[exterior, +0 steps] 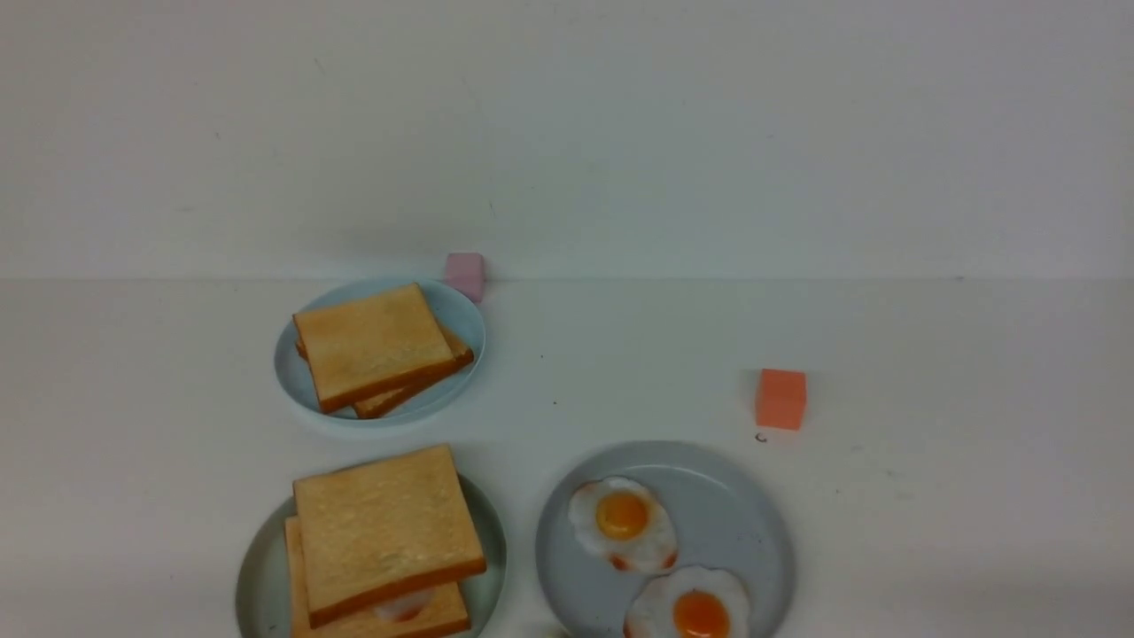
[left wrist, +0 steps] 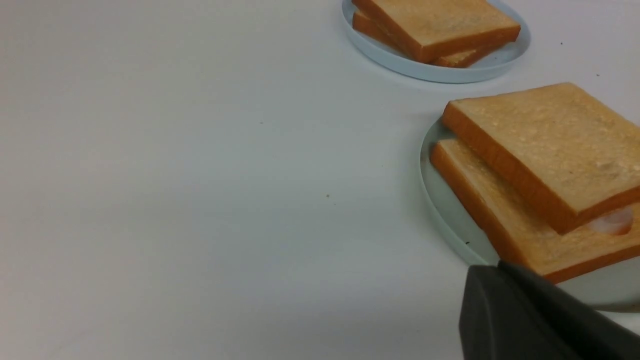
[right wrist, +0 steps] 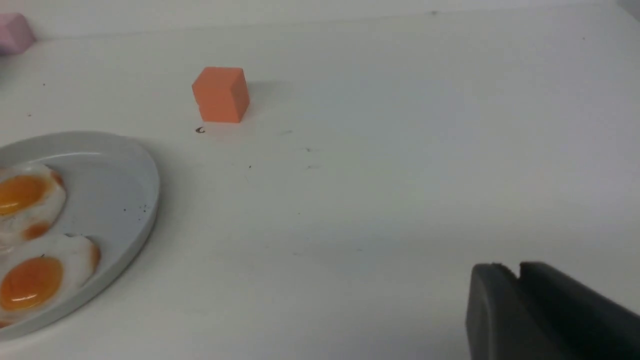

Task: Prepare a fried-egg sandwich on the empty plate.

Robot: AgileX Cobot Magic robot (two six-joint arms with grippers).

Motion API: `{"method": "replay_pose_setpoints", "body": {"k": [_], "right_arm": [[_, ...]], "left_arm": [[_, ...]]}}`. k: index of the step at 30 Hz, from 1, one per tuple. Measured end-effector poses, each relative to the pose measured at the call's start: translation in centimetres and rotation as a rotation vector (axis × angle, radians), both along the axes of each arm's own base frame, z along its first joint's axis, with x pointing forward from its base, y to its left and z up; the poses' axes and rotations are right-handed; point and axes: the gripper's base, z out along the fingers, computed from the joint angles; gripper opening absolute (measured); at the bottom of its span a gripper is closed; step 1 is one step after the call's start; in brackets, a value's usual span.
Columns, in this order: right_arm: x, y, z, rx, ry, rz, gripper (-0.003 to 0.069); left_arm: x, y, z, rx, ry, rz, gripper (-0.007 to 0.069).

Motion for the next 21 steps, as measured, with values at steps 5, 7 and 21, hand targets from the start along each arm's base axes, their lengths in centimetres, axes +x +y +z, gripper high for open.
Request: {"method": "replay_pose_setpoints", "body": {"k": [5,7,21], "right_arm": [[0.0,-0.01,0.01,-0.001,-0.001,-0.001,0.0101],[0.01,0.0,0.02,-0.001,-0.002,-0.001,0.0102],[0.01,-0.01,0.02,-0.003,-0.002,-0.001,0.0116]], "left_arm": [[0.0,0.0,0.0,0.0,0.0,0.0,0.0013],[0.0,0.0,0.0,0.0,0.0,0.0,0.0014],[0.0,0.0,0.0,0.0,0.0,0.0,0.0024]]}}
